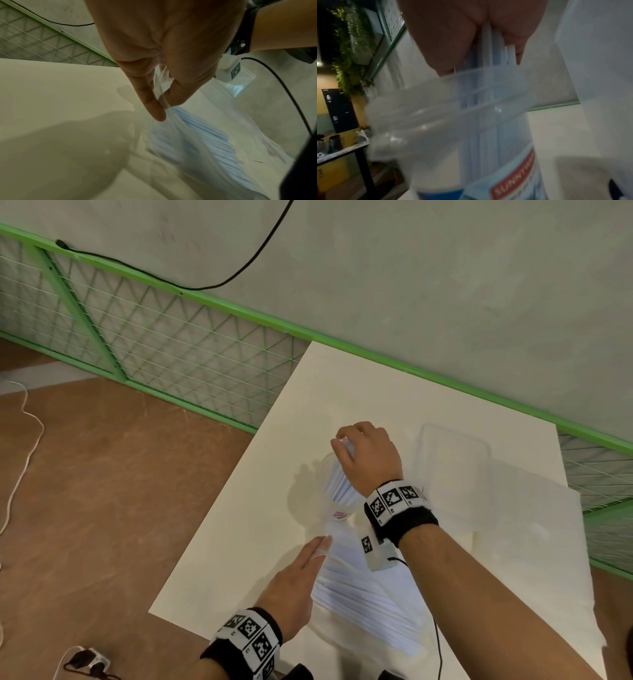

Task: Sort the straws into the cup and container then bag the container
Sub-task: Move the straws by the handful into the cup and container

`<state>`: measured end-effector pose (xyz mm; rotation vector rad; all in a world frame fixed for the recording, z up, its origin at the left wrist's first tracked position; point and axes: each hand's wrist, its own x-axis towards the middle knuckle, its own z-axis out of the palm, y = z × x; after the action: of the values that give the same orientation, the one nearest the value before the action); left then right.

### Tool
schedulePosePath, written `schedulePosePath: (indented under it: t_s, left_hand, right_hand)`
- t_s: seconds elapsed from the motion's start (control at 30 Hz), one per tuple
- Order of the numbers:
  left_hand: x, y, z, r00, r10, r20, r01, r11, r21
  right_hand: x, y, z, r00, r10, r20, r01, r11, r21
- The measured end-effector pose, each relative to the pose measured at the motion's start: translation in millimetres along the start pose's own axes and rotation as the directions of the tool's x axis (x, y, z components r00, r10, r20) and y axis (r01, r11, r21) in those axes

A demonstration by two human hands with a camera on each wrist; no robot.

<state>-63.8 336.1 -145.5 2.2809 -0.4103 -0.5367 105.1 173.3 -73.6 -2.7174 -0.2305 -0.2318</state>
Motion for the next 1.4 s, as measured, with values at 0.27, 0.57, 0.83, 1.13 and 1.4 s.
schedulePosePath:
  t_s: [0.27,0.57,0.83,1.13,1.4]
  left_hand:
    - [0.1,1.0,-0.2,0.999,-0.033,0.009,0.033,0.999,-0.023]
    - [1.4,2.5,-3.6,0.998,-0.049,0.033,0.049,0.999,-0.005]
    - [4.2,0.5,-4.2,0.998,-0.046,0.044,0.046,0.999,0.014]
    - [5.5,0.9,-3.5,0.998,-0.052,0.046,0.051,0.999,0.008]
    - [3.7,2.3,-3.6,0.999,-0.028,0.019,0.028,1.000,-0.001]
  right_hand:
    - [-14.8,7.1,3.7,0.991,0.026,-0.130,-0.009,0.992,0.125]
    - [0.2,0.7,13.3,0.991,-0.102,-0.085,0.120,0.963,0.241]
    - [6.9,-3.6,4.0,0.985,0.039,-0.166,0.021,0.939,0.342]
    - [6.3,-3.3,10.6,0.992,-0.072,-0.107,0.088,0.985,0.148]
    - [-1.9,-2.1,5.5,0.999,-0.050,-0.015,0.050,0.998,-0.036]
